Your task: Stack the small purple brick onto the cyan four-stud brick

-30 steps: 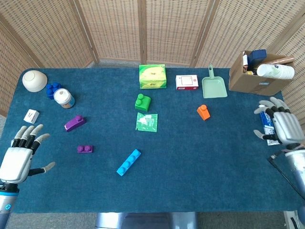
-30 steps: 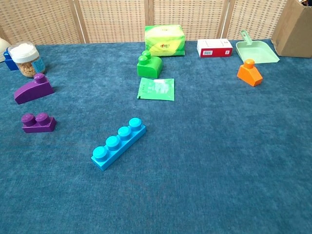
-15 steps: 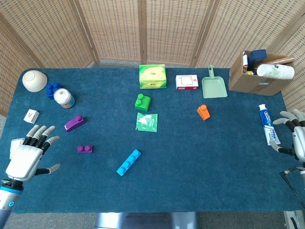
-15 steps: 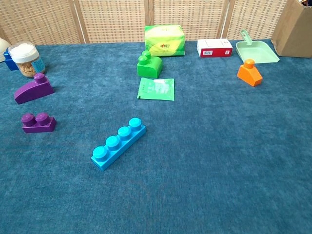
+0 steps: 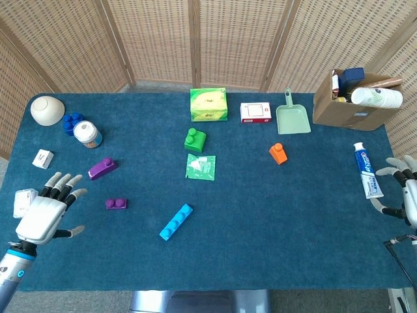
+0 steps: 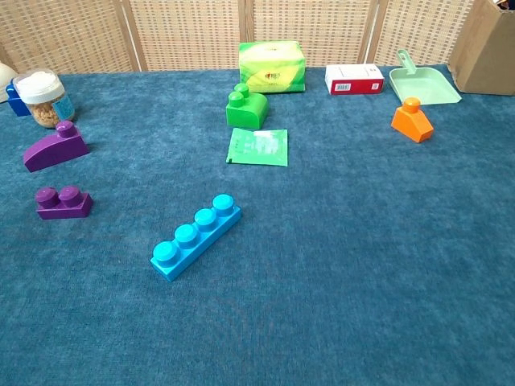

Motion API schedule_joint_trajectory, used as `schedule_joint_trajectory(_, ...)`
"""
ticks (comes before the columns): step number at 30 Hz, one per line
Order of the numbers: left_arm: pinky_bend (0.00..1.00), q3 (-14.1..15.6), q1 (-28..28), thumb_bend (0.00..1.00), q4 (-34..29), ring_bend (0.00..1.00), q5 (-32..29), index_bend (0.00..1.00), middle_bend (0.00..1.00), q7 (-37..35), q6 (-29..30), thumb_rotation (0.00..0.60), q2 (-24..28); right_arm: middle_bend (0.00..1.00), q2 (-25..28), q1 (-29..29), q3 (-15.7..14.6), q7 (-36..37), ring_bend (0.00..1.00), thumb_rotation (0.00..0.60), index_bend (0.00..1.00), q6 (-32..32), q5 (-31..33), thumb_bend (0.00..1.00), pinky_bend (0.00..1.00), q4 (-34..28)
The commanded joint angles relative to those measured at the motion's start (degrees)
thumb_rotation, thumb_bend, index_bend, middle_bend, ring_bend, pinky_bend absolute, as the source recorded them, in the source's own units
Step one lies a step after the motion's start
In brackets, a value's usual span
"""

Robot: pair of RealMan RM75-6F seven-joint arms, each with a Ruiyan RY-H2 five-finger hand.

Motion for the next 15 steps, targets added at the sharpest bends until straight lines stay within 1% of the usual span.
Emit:
schedule_joint_trajectory(1,0.00,-0.4,-0.5,0.11,-0.4,0.00,-2.2,0.24,0.09,2.1,-1.4,0.489,-0.4,0.19,-0.2,-0.3,0.2,0.0,0.07,0.600,0.35,-0.2,-0.2,0.19,0.11,0.1)
schedule_joint_trajectory(9,0.00,-1.5,-2.4,0.11,-0.3,0.00,-6.9,0.24,0.09,4.9,-4.5,0.490,-2.0,0.19,-0.9,-1.3,0.9,0.4,0.07,0.600,0.35,-1.0,-0.1,0.19,0.11,0.8)
schedule_joint_trajectory(15,0.00,-2.4,-4.4,0.11,-0.2,0.00,-9.6,0.25,0.09,5.4,-7.3,0.484,-3.1,0.19,-1.4,-1.6,1.4,0.5,0.07,0.600,0.35,-1.5,-0.2,0.19,0.11,1.4)
